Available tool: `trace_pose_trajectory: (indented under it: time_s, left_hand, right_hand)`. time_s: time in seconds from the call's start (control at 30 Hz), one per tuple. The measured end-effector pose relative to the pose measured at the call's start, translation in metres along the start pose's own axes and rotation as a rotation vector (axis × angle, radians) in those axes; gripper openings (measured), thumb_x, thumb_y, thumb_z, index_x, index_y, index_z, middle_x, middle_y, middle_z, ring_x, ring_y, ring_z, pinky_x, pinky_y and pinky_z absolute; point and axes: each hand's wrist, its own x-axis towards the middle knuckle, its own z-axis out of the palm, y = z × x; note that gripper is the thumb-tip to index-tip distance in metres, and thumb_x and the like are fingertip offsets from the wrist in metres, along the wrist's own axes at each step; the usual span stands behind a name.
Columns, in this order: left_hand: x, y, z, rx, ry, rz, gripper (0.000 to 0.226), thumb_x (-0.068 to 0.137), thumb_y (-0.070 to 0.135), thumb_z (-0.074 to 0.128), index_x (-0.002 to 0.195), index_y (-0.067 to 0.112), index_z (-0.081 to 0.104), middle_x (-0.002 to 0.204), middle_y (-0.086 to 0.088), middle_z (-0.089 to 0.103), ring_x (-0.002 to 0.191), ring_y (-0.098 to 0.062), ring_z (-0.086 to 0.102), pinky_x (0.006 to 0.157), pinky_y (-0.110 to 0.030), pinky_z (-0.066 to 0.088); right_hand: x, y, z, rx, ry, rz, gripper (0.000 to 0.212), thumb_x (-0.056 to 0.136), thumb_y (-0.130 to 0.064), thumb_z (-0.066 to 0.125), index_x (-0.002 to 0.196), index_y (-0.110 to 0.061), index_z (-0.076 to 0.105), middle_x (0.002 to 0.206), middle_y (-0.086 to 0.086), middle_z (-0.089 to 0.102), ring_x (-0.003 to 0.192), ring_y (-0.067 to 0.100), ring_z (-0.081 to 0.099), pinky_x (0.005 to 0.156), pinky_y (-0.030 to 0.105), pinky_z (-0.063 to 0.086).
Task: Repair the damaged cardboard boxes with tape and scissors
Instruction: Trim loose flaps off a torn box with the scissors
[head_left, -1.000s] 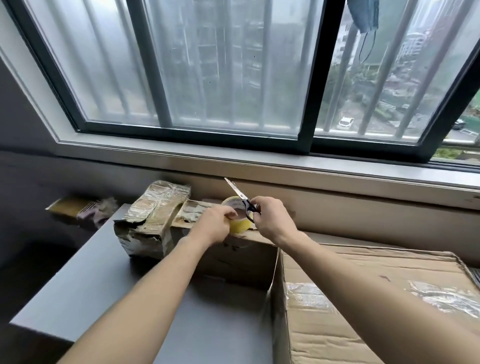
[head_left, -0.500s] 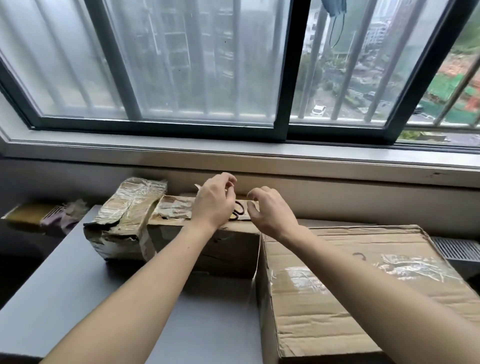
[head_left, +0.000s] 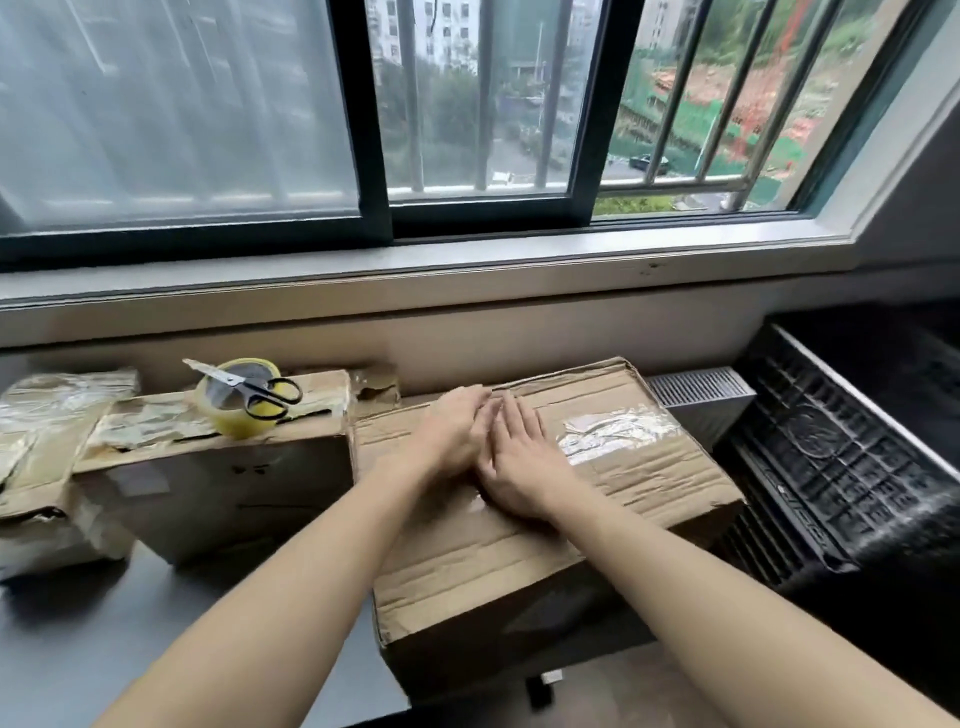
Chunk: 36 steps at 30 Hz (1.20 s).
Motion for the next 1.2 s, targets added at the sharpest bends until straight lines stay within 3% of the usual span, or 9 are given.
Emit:
trace_pose_trajectory:
  time_s: [0.07, 0.17, 0.3, 0.5, 0.77, 0.83, 0.93, 1.03, 1.2]
  left_hand:
    - [-0.008, -0.002, 0.014, 0.236, -0.076, 0.024, 0.062, 0.103, 0.049, 0.026, 0.152, 0.011, 0.033, 0.163, -0.01, 0.02, 0.151, -0.023, 0.014, 0.121, -0.033, 0.005]
    - [-0.017, -0.001, 0.024, 0.428, -0.104, -0.034, 0.065, 0.103, 0.054, 0.022, 0.159, 0.022, 0.01, 0.166, 0.0, -0.008, 0.152, -0.019, -0.009, 0.122, -0.038, -0.004]
    - [-0.029, 0.026, 0.039, 0.476, -0.115, -0.206, 0.073, 0.1, 0.062, 0.019, 0.159, 0.023, 0.001, 0.164, -0.002, -0.016, 0.151, -0.02, -0.016, 0.122, -0.044, -0.008]
    - [-0.053, 0.051, 0.057, 0.456, -0.09, -0.279, 0.06, 0.105, 0.048, 0.016, 0.159, 0.025, 0.001, 0.166, 0.001, -0.011, 0.152, -0.017, -0.012, 0.121, -0.042, -0.008]
    - [-0.102, 0.033, 0.033, 0.381, 0.118, -0.78, 0.099, 0.085, 0.083, 0.018, 0.157, 0.02, -0.007, 0.162, -0.009, -0.023, 0.149, -0.027, -0.023, 0.118, -0.053, -0.013]
    - [-0.105, 0.039, 0.036, 0.302, 0.209, -0.84, 0.109, 0.081, 0.087, 0.026, 0.157, 0.017, -0.01, 0.161, -0.01, -0.026, 0.149, -0.029, -0.021, 0.118, -0.056, -0.003]
    - [-0.106, 0.041, 0.03, 0.183, 0.328, -0.895, 0.118, 0.078, 0.083, 0.045, 0.156, 0.015, -0.013, 0.164, -0.014, -0.009, 0.151, -0.035, 0.006, 0.115, -0.053, 0.025]
    - [-0.105, 0.034, 0.017, 0.079, 0.386, -1.03, 0.112, 0.078, 0.078, 0.055, 0.151, 0.002, 0.016, 0.146, -0.023, 0.042, 0.13, -0.041, 0.046, 0.099, -0.047, 0.043]
    - [-0.105, 0.018, 0.007, 0.055, 0.4, -1.057, 0.069, 0.093, 0.059, 0.052, 0.123, -0.003, 0.053, 0.124, -0.024, 0.061, 0.114, -0.041, 0.058, 0.089, -0.042, 0.048]
  right_hand:
    - [-0.005, 0.036, -0.008, 0.0, 0.032, 0.105, 0.078, 0.101, -0.059, 0.018, 0.16, -0.013, -0.006, 0.166, 0.011, -0.016, 0.154, 0.027, -0.014, 0.124, 0.044, -0.009]
    - [-0.013, 0.1, -0.019, -0.067, 0.034, 0.227, 0.081, 0.1, -0.064, 0.01, 0.159, -0.013, -0.007, 0.166, 0.014, -0.013, 0.153, 0.029, -0.014, 0.124, 0.044, -0.009]
    - [-0.016, 0.116, -0.024, -0.073, 0.033, 0.253, 0.075, 0.102, -0.056, 0.01, 0.159, -0.01, -0.008, 0.165, 0.019, -0.015, 0.152, 0.032, -0.018, 0.123, 0.046, -0.012]
    - [-0.022, 0.072, -0.007, -0.052, -0.043, -0.189, 0.062, 0.105, -0.044, 0.013, 0.16, -0.021, -0.004, 0.167, 0.007, -0.013, 0.153, 0.024, -0.017, 0.123, 0.041, -0.012]
    - [-0.025, 0.159, -0.034, -0.132, 0.009, 0.068, 0.076, 0.097, -0.068, 0.011, 0.159, -0.027, -0.005, 0.165, 0.009, -0.021, 0.152, 0.024, -0.022, 0.117, 0.06, -0.009]
    - [-0.026, 0.155, -0.033, -0.087, 0.024, 0.094, 0.078, 0.097, -0.069, 0.014, 0.16, -0.027, -0.003, 0.165, 0.009, -0.023, 0.151, 0.026, -0.024, 0.117, 0.063, -0.001]
    - [-0.03, 0.155, -0.033, -0.046, 0.089, 0.149, 0.085, 0.095, -0.073, 0.018, 0.161, -0.021, 0.004, 0.165, 0.014, -0.02, 0.152, 0.04, -0.008, 0.119, 0.054, 0.012]
    - [-0.028, 0.156, -0.035, -0.063, 0.133, 0.199, 0.08, 0.098, -0.069, 0.02, 0.159, -0.019, 0.014, 0.166, 0.017, -0.007, 0.137, 0.044, 0.031, 0.112, 0.047, 0.026]
    - [-0.019, 0.156, -0.031, -0.059, 0.265, 0.201, 0.039, 0.105, -0.03, 0.031, 0.137, -0.01, 0.042, 0.147, 0.024, 0.03, 0.114, 0.045, 0.049, 0.098, 0.046, 0.038]
